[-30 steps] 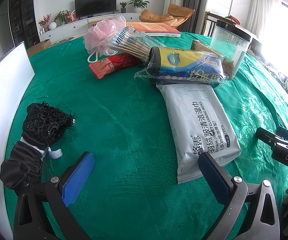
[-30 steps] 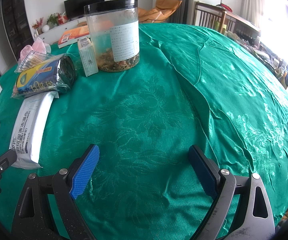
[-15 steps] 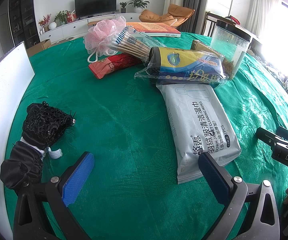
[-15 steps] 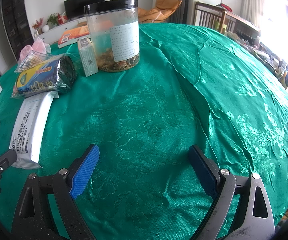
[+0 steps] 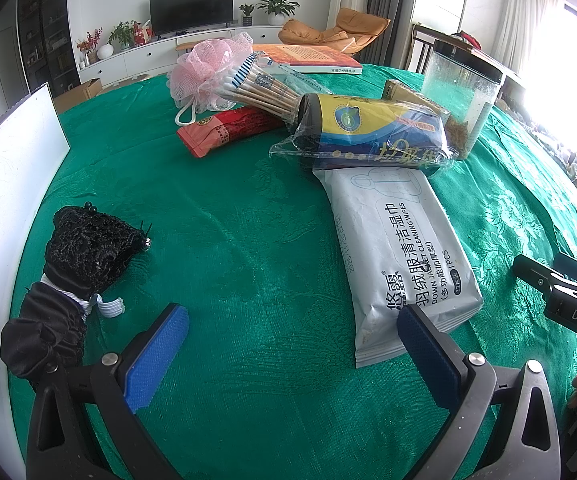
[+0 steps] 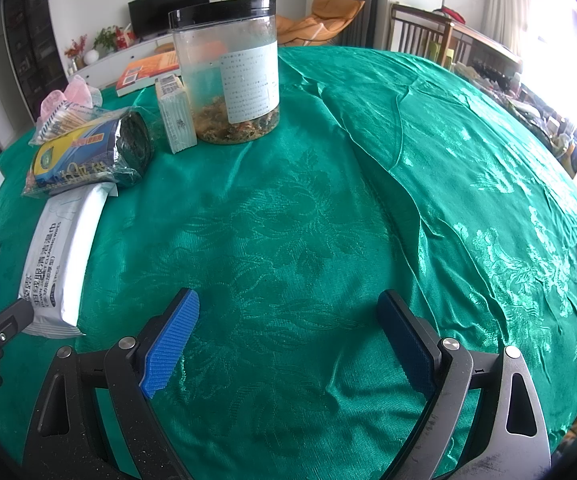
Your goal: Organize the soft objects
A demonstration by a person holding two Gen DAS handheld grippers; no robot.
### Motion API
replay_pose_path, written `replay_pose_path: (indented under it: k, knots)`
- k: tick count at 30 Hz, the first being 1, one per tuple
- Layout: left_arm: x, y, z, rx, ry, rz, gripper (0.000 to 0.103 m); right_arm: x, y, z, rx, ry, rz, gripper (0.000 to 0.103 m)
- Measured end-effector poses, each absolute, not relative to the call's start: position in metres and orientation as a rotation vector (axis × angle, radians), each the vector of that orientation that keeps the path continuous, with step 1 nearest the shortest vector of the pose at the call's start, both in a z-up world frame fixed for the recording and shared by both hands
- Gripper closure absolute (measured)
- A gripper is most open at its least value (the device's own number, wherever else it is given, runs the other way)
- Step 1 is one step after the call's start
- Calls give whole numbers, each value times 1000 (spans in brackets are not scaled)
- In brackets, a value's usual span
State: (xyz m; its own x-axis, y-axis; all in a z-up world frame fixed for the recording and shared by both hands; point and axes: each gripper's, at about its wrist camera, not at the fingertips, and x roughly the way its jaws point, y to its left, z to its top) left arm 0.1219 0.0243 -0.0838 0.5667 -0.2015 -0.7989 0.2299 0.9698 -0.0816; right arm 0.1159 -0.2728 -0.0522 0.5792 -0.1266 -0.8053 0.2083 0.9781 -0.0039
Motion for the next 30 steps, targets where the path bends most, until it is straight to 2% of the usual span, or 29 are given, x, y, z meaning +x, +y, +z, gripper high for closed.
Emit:
replay_pose_path:
  k: [30]
  knots:
    - [122, 24, -84, 33, 935, -254, 0, 117, -275, -51, 95, 933, -196, 10]
